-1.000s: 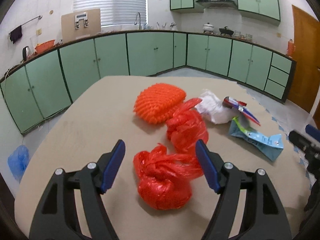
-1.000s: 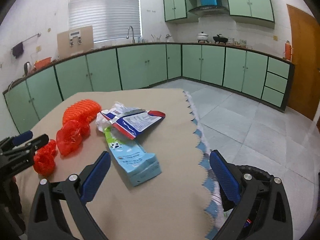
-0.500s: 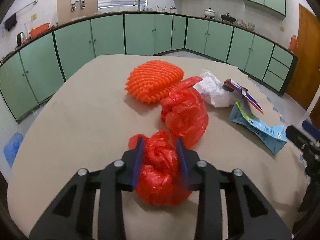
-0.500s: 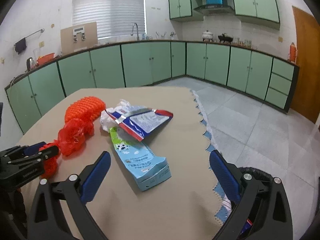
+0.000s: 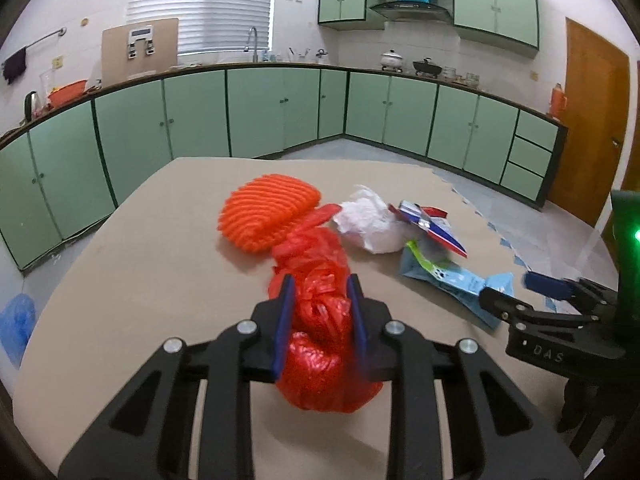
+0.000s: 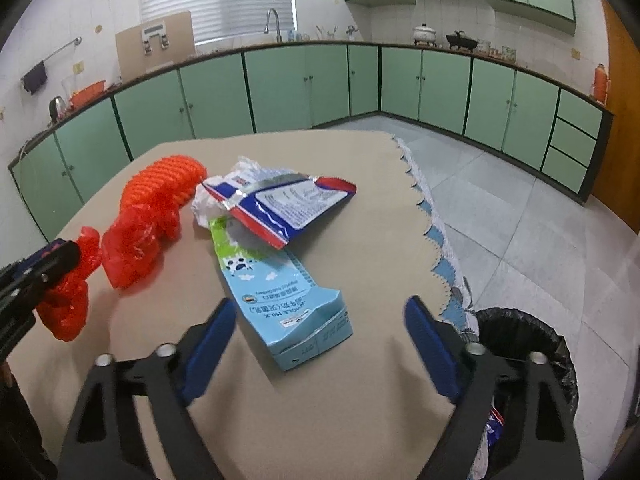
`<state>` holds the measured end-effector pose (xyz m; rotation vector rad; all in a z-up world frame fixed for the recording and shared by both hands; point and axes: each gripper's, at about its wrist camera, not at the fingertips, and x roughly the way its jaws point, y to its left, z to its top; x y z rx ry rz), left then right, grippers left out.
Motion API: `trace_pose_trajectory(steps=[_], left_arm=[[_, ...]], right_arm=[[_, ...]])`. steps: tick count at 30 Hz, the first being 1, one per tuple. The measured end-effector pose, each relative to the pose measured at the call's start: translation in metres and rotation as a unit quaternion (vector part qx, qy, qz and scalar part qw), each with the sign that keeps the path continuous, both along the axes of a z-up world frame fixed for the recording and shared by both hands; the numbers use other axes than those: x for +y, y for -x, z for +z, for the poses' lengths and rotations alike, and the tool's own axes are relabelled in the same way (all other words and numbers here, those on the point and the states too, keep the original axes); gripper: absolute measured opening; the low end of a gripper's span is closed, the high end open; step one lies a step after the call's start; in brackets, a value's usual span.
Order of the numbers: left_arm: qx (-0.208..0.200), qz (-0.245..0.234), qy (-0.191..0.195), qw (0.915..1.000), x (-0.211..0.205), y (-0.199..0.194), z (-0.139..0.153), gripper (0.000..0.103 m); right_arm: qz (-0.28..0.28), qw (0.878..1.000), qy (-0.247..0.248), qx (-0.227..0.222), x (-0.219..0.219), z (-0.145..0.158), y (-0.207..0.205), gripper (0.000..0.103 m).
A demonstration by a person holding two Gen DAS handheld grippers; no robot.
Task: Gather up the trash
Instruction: 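Grasp the red plastic bag with the left tool while the right tool grasps the milk carton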
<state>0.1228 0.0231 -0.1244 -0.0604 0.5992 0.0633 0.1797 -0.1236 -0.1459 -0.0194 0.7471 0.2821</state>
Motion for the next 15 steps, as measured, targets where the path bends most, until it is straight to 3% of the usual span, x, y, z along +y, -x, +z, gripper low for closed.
trace_pose_trajectory(steps=[2,3,5,9,10,13,15], left_arm=[[0.004,-0.003,0.0,1.0,-0.002,-0.002,-0.003,0.025],[0.006,-0.003,-0.001,1.0,-0.003,-0.004,-0.004,0.025],[0.006,-0.001,-0.002,1.0,-0.003,-0.004,-0.006,0.025],[0.008,0.006,0.0,1.0,0.002,-0.007,-0.008,0.025],[0.008,0.007,0.0,0.9999,0.003,-0.007,-0.008,0.025],[0.008,0.01,0.001,0.9999,0.005,-0.008,-0.009,0.025],[0.007,0.01,0.0,0.9999,0.006,-0.008,-0.009,0.025]], right_arm=[[0.023,1.0,-0.007,0.006,0.003,-0.001,0.0,0.051],[0.024,1.0,-0.003,0.005,0.004,-0.001,0.001,0.05],[0.032,0.999,-0.001,0.003,0.005,0.001,0.006,0.039],[0.052,0.998,-0.024,0.021,0.004,0.001,0.015,0.036],[0.052,0.998,-0.022,0.016,0.005,0.002,0.017,0.036],[0.041,0.999,-0.001,-0.003,0.004,0.004,0.018,0.067],[0.042,0.999,0.005,-0.002,0.006,0.004,0.012,0.071]])
